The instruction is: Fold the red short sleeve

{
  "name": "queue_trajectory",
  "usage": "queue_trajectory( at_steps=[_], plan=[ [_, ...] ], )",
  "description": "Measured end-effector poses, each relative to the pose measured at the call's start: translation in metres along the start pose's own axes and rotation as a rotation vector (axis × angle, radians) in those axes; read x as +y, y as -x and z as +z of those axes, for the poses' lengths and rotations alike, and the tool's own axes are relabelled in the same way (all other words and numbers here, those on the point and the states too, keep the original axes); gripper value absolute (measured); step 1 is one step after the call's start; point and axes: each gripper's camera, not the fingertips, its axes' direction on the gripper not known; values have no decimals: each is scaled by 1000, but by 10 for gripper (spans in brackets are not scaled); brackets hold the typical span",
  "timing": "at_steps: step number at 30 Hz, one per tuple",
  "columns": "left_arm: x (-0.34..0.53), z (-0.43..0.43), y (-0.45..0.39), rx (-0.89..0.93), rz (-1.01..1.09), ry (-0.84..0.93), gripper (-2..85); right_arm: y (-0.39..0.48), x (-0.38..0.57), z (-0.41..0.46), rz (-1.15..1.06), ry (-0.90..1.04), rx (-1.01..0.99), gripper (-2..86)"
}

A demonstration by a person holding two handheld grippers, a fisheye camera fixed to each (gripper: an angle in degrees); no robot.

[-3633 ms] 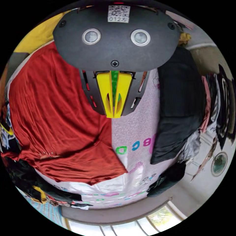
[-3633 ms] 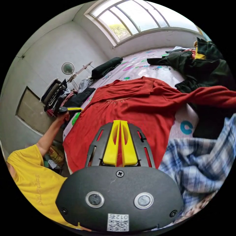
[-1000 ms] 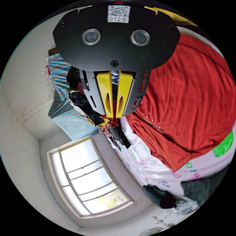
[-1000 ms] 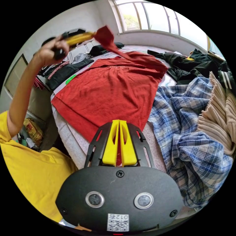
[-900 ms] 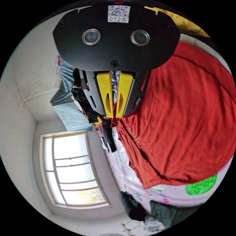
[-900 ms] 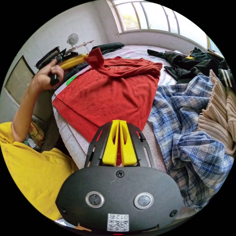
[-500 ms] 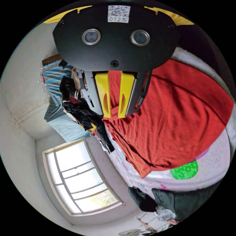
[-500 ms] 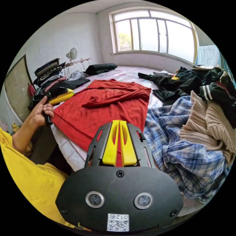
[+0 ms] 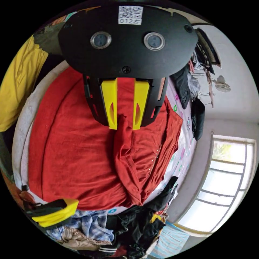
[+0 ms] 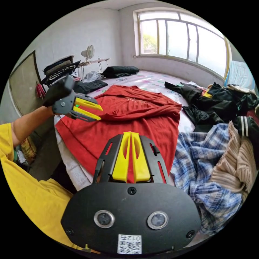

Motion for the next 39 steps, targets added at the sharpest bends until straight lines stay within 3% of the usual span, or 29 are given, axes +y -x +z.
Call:
queue_trajectory(
  at_steps=[5,8,10,13,18,20,22,24,29,33,35,39],
  plan=[
    [-19,24,36,135,-26,70,8,7,-46,41,-77,93,-33,8],
    [-9,19,98,505,-185,-40,5,-4,-53,54,-16,77,-77,6],
    [11,28,154,976,-354,-273,5,-15,-53,60,44,76,-122,6],
    [47,57,203,1323,-585,-565,7,-37,-52,65,142,63,-188,7],
    [93,109,235,1462,-818,-758,11,-66,-56,64,225,40,-226,8],
    [112,139,236,1475,-999,-758,14,-77,-60,67,258,37,-252,8],
    [141,192,224,1542,-1327,-724,18,-81,-66,70,264,47,-254,8],
    [154,225,210,1595,-1458,-734,24,-82,-72,73,252,59,-252,8],
    [174,255,188,1501,-1544,-622,49,-84,-93,82,204,96,-235,7],
    [204,230,187,1170,-1633,-601,68,-84,-109,90,157,133,-237,7],
    [200,216,195,1029,-1566,-520,78,-82,-120,96,113,172,-238,7],
    [116,172,205,600,-1045,-248,90,-75,-137,107,35,234,-215,7]
  ],
)
